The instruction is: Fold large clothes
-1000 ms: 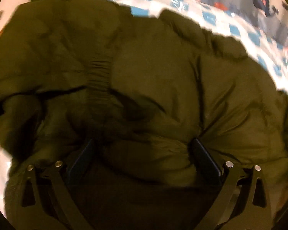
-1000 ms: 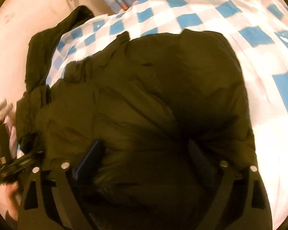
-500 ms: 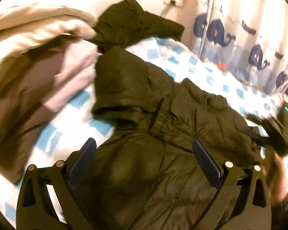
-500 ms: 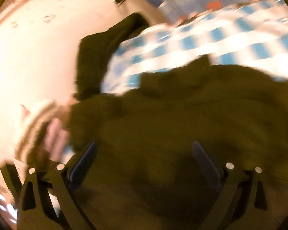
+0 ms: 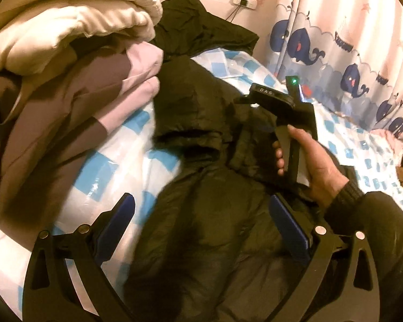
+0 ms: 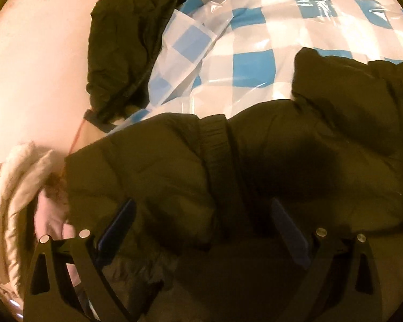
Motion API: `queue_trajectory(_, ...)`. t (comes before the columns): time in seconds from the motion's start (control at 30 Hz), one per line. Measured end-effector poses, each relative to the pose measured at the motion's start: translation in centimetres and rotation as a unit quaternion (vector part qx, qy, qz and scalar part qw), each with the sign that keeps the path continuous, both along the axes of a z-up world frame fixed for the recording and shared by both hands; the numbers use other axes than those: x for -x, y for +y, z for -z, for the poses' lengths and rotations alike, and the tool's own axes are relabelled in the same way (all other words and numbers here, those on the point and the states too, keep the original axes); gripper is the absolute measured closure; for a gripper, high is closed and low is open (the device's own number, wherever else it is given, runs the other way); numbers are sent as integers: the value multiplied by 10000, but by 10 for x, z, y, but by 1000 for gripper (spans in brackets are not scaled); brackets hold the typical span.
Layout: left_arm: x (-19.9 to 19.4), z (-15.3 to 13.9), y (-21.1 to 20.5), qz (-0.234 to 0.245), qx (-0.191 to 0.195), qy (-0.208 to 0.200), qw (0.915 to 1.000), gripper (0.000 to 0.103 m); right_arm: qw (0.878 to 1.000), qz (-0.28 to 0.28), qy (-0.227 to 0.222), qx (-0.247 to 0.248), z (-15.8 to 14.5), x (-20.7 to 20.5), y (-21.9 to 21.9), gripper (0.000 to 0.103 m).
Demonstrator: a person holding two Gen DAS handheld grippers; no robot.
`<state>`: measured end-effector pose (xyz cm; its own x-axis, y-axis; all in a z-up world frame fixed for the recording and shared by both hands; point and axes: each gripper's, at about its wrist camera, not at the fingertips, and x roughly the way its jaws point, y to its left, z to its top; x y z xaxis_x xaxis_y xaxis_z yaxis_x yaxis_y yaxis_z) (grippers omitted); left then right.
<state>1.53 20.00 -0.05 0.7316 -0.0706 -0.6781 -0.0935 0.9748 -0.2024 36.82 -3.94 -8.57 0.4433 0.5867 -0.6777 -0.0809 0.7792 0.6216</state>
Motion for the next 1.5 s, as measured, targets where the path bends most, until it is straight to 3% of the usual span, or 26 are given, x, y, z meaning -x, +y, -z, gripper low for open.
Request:
queue_trajectory(0.1, -1, 3, 7, -57, -87, 59, 9999, 7, 9995, 164, -274, -24, -11, 20, -8, 7)
queue_trajectory(0.2, -3, -6, 1, -95, -535, -113, 9985, 7, 9974, 371, -572, -253, -33, 66, -40, 7)
queue_trajectory(0.3, -26, -28, -25, 394, -1134, -426, 9919, 7, 9974, 211, -491, 489, -44, 121, -76, 7)
queue_trajectory(0.37, -67, -40, -47, 635, -1577, -510, 9841, 7, 9921, 26, -309, 1217, -39, 158, -101, 7)
queue_trajectory(0.43, -116, -40, -60, 686, -1523, -247, 9856, 7, 9813, 47, -150, 1917, -27, 190, -136, 7)
queue_trajectory(0.5, -175, -30, -79, 631, -1501, 91, 9866, 7, 9840, 272, 62, 1758, -11, 211, -173, 7)
queue_trajectory(0.57, -216, -15, -99, 479, -1801, 351, 9818, 7, 9896, 434, 49, 1371, 6, 223, -194, 7)
queue_trajectory(0.63, -255, 8, -127, 185, -2410, 603, 9685, 7, 9921, 473, -179, 1150, 18, 231, -199, 7)
queue_trajectory(0.77, -293, 44, -165, -78, -3371, 831, 9378, 7, 9873, 441, -494, 1443, 24, 232, -183, 6)
queue_trajectory(0.8, -305, 57, -167, -266, -3692, 945, 9241, 7, 9870, 415, -499, 1468, 25, 228, -181, 6)
queue_trajectory(0.83, -313, 63, -164, -431, -3773, 1060, 9190, 7, 9875, 412, -505, 1437, 24, 228, -183, 6)
queue_trajectory(0.87, -318, 69, -155, -554, -3652, 1194, 9216, 7, 9883, 423, -512, 1372, 24, 228, -184, 6)
queue_trajectory(0.93, -323, 77, -126, -755, -2973, 1384, 9417, 10, 9887, 429, -517, 1341, 24, 227, -183, 6)
queue_trajectory(1.0, -321, 79, -105, -681, -2481, 1535, 9541, 63, 9874, 418, -525, 1433, 25, 229, -182, 6)
queue_trajectory(1.07, -315, 67, -81, -563, -1837, 1564, 9688, 88, 9862, 404, -527, 1518, 25, 230, -180, 6)
queue_trajectory(1.1, -312, 60, -73, -510, -1657, 1560, 9724, 94, 9859, 399, -525, 1536, 25, 230, -180, 6)
queue_trajectory(1.17, -300, 34, -52, -279, -968, 1373, 9854, 96, 9861, 401, -516, 1530, 25, 229, -180, 6)
queue_trajectory(1.27, -277, -4, -41, 71, -459, 984, 9941, 96, 9860, 401, -511, 1538, 26, 229, -180, 6)
queue_trajectory(1.43, -232, -60, -35, 573, -221, 580, 9964, 96, 9853, 390, -450, 1599, 21, 230, -178, 6)
queue_trajectory(1.5, -219, -75, -30, 714, -120, 496, 9961, 96, 9792, 451, -677, 1858, 5, 234, -171, 6)
